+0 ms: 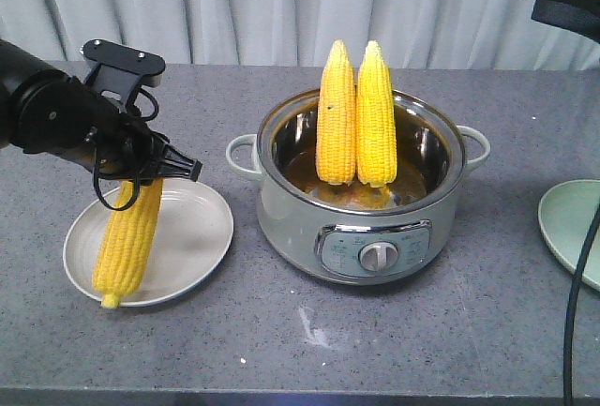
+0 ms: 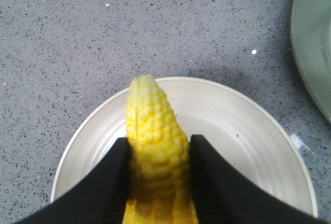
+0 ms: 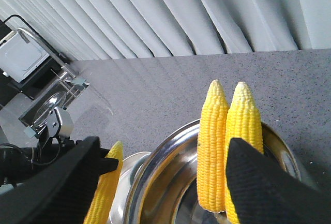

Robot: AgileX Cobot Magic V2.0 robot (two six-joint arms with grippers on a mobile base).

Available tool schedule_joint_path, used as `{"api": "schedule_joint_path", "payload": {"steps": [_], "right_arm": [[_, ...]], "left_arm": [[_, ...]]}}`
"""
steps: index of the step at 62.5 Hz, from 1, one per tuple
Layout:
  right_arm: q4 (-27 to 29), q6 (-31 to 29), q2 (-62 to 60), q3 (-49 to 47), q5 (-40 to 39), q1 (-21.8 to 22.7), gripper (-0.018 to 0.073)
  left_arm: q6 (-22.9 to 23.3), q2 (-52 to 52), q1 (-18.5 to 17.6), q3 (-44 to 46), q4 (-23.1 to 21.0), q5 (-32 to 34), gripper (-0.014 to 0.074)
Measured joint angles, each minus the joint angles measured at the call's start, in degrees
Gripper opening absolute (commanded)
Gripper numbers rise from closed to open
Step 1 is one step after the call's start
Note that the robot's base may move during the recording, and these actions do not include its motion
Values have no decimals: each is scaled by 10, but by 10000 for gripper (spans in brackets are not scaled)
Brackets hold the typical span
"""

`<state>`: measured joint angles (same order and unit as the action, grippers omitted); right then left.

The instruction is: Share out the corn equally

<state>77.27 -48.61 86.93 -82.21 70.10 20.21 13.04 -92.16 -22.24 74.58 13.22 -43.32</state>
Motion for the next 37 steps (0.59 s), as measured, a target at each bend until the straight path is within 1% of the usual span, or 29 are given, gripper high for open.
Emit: {"api": "schedule_joint_path", "payload": {"steps": [8, 12, 18, 22, 37], "right_arm": [[0, -1, 0, 0, 0, 0, 486], [0, -1, 0, 0, 0, 0, 486], [-1, -1, 0, 0, 0, 0, 486], [-5, -1, 0, 0, 0, 0, 486], [-9, -1, 0, 0, 0, 0, 486]], "left_arm": [[0, 0, 0, 0, 0, 0, 347], [0, 0, 0, 0, 0, 0, 396], [0, 0, 0, 0, 0, 0, 447], [0, 0, 0, 0, 0, 2, 459], [0, 0, 0, 0, 0, 3, 458]]}}
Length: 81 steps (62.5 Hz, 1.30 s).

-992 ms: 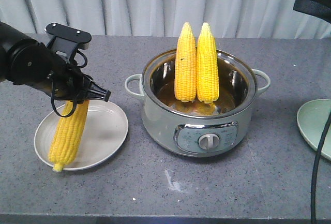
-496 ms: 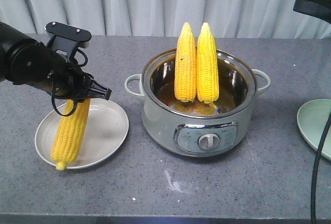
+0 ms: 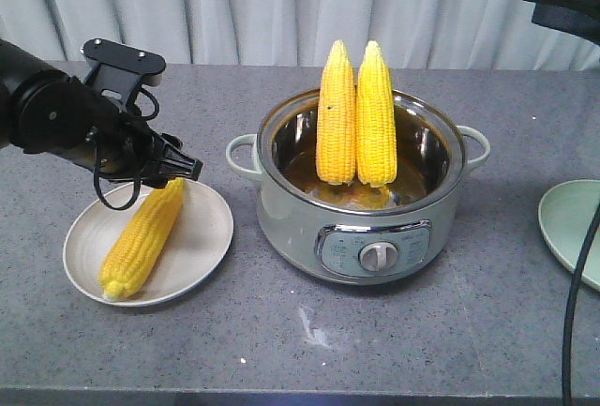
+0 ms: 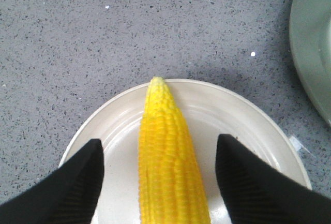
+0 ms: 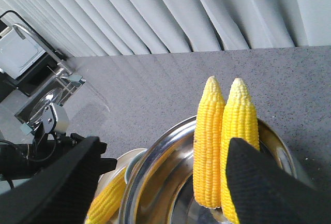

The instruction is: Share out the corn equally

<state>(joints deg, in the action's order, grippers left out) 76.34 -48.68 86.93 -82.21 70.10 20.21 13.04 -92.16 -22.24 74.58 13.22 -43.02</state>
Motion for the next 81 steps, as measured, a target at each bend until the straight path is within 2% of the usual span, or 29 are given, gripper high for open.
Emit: {"api": "schedule_joint_path", "payload": {"steps": [12, 25, 29, 35, 42, 55, 66, 81], "right_arm": [[-4, -4, 0, 0, 0, 0, 486], [-14, -17, 0, -1, -6, -8, 486], [-41, -19, 2, -13, -26, -31, 486], [-102, -13, 14, -46, -72, -88, 486], [-192, 28, 39, -89, -143, -155, 486], [-306, 120, 124, -150, -212, -243, 486], [-357, 169, 179, -157, -264, -270, 486], [-360, 173, 206, -157, -302, -273, 486]], "left_arm": [[1, 0, 0, 15, -1, -7, 456], [2, 1, 0, 103, -28, -16, 457], [2, 1, 0, 132, -50, -14, 457], [2, 1, 0, 174, -94, 4, 457], [2, 1, 0, 201, -132, 30, 457], [2, 2, 0, 207, -147, 40, 457], [2, 2, 0, 207, -147, 37, 457], [2, 2, 0, 207, -147, 35, 453]]}}
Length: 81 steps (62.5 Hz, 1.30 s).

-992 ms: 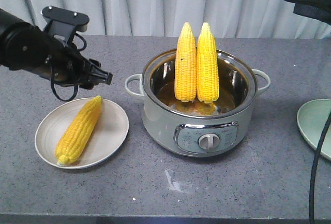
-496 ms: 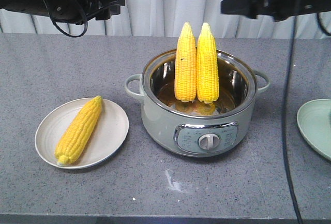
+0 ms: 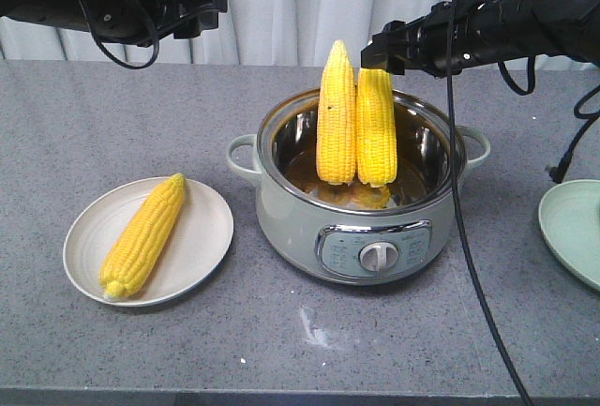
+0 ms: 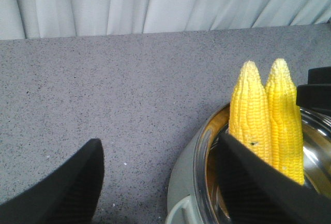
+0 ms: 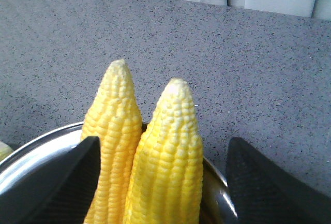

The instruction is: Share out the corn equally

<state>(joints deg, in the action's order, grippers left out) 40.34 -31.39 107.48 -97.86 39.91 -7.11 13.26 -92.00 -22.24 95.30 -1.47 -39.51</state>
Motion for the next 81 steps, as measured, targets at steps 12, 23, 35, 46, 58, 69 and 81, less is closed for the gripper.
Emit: {"api": "schedule_joint_path", "payload": {"steps": [12, 23, 35, 46, 58, 69, 81], "right_arm": [[1, -1, 24, 0, -11, 0, 486], [19, -19, 38, 0, -11, 0, 414], [35, -23, 39, 0, -10, 0, 179], [37, -23, 39, 0, -10, 0, -11], [34, -26, 27, 0, -9, 0, -10], [33, -38, -12, 0, -34, 1, -6], [35, -43, -37, 0, -80, 10, -6]], "left_arm": [[0, 0, 0, 0, 0, 0, 449], [0, 0, 0, 0, 0, 0, 449], [0, 0, 0, 0, 0, 0, 449], [0, 0, 0, 0, 0, 0, 449], [0, -1, 0, 0, 0, 0, 449], [0, -1, 0, 0, -2, 5, 449], [0, -1, 0, 0, -24, 21, 449]]}}
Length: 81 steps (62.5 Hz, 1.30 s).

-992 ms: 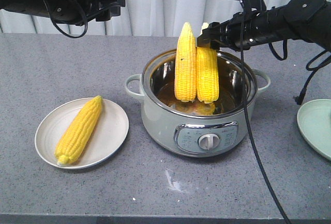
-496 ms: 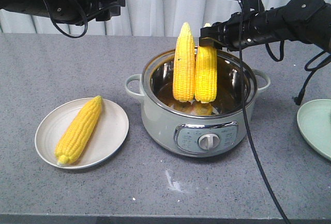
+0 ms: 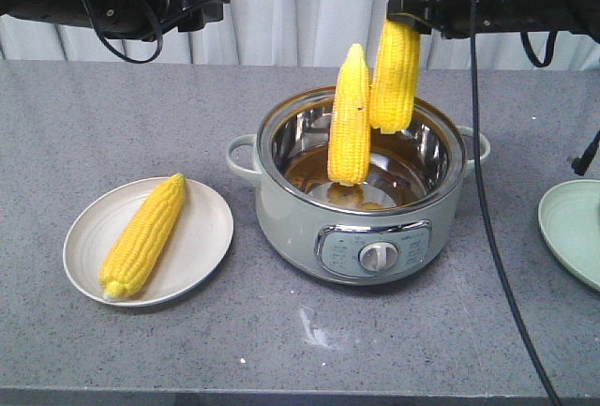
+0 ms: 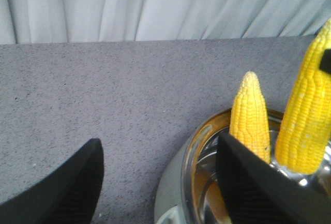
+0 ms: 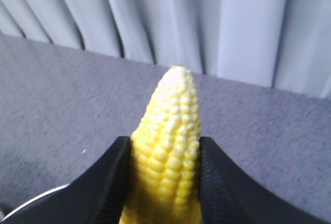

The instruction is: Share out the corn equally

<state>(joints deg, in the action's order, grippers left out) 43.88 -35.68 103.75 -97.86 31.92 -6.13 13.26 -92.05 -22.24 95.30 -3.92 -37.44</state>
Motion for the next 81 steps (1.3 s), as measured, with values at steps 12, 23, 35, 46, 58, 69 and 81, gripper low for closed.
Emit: {"api": "schedule_joint_path", "payload": {"steps": [12, 23, 35, 46, 58, 69, 81], "right_arm": [[3, -7, -1, 0, -23, 3, -6], [4, -13, -21, 0, -53, 3, -6], [3, -15, -91, 0, -52, 3, -6], [-9, -15, -194, 0, -30, 3, -2], [-46, -12, -287, -4, -24, 3, -2], [-91, 6, -331, -4, -19, 3, -2], [-153, 40, -337, -4, -10, 3, -2]], "left_arm": [[0, 0, -1, 0, -5, 5, 449], [-29, 0, -1, 0, -32, 7, 449], [-127, -17, -1, 0, -159, 19, 451], [-245, -58, -1, 24, -336, 8, 477], [-287, -135, -1, 159, -399, -44, 562], [-280, -219, -1, 282, -394, -109, 594], [-257, -301, -1, 344, -368, -139, 595]]}}
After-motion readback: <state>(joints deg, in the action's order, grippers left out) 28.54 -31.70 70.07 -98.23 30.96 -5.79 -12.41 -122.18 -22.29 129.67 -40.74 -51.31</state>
